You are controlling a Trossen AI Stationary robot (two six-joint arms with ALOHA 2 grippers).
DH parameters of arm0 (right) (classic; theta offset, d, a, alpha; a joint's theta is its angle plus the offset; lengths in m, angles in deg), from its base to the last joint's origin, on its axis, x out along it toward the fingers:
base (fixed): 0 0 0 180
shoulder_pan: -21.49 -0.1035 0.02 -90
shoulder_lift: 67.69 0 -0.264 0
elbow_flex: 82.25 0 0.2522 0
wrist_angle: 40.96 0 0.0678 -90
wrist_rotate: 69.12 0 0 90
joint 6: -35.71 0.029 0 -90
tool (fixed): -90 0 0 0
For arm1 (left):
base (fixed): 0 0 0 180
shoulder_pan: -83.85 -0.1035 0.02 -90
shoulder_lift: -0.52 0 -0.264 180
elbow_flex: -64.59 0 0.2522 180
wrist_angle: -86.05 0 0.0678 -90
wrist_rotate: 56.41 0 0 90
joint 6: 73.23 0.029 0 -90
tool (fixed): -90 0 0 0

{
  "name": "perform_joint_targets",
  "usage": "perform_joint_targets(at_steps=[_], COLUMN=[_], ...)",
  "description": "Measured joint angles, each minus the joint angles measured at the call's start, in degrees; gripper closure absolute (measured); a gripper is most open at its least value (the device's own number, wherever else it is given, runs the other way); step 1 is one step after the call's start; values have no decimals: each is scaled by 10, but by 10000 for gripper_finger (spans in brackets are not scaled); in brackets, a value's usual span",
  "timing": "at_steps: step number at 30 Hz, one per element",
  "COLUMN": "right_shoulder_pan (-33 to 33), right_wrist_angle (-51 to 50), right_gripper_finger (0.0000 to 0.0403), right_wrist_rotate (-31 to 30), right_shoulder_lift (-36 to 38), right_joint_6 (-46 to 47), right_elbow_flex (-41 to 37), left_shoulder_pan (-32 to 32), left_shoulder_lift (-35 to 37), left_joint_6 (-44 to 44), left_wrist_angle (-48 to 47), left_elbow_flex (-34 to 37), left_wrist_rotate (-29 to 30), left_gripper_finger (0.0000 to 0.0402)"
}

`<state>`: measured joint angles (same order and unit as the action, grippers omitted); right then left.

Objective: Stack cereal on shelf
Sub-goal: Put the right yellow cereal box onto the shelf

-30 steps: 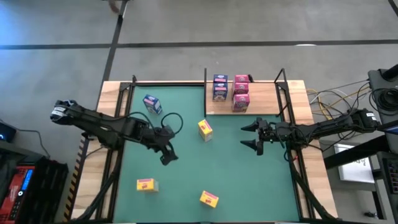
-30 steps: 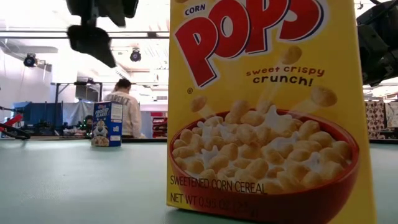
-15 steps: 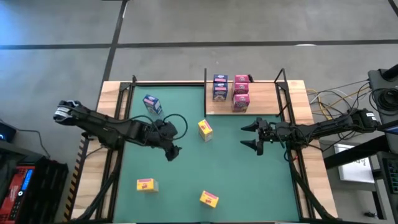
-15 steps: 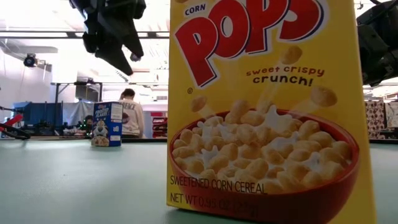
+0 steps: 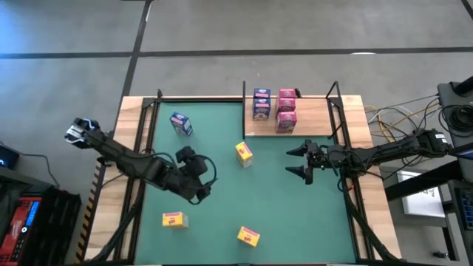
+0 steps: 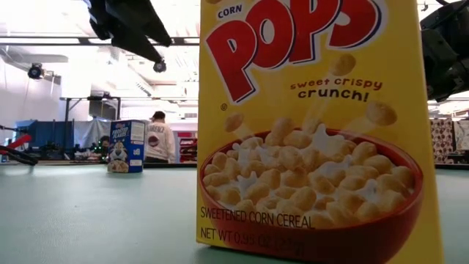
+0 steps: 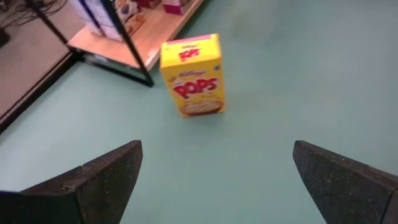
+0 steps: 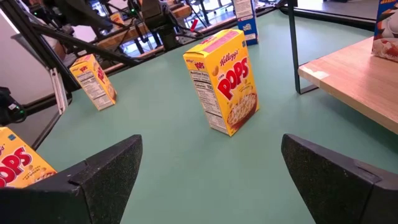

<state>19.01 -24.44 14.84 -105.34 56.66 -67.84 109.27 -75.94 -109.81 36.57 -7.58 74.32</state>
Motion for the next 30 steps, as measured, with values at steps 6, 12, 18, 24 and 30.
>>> perform_joint_targets(at_steps=[6, 12, 18, 24, 30], right_shoulder_pan=[0, 0, 0, 0, 2], right_wrist_angle=[0, 5, 4, 10, 34], right_gripper_finger=[30, 30, 30, 30, 30], right_wrist_rotate=[0, 0, 0, -2, -38], right_shoulder_lift=[0, 0, 0, 0, 0], right_joint_6=[0, 0, 0, 49, 160], right_elbow_flex=[0, 0, 0, 0, 0], left_shoulder_pan=[29, 47, 47, 47, 47], left_shoulder_lift=[0, 0, 0, 0, 0], left_joint_6=[-29, -36, -36, -36, -54], left_wrist_angle=[22, 49, 90, 103, 109], left_elbow_flex=[0, 0, 0, 0, 0], left_wrist_rotate=[3, 5, 9, 9, 36], left_gripper_finger=[3, 3, 3, 3, 3])
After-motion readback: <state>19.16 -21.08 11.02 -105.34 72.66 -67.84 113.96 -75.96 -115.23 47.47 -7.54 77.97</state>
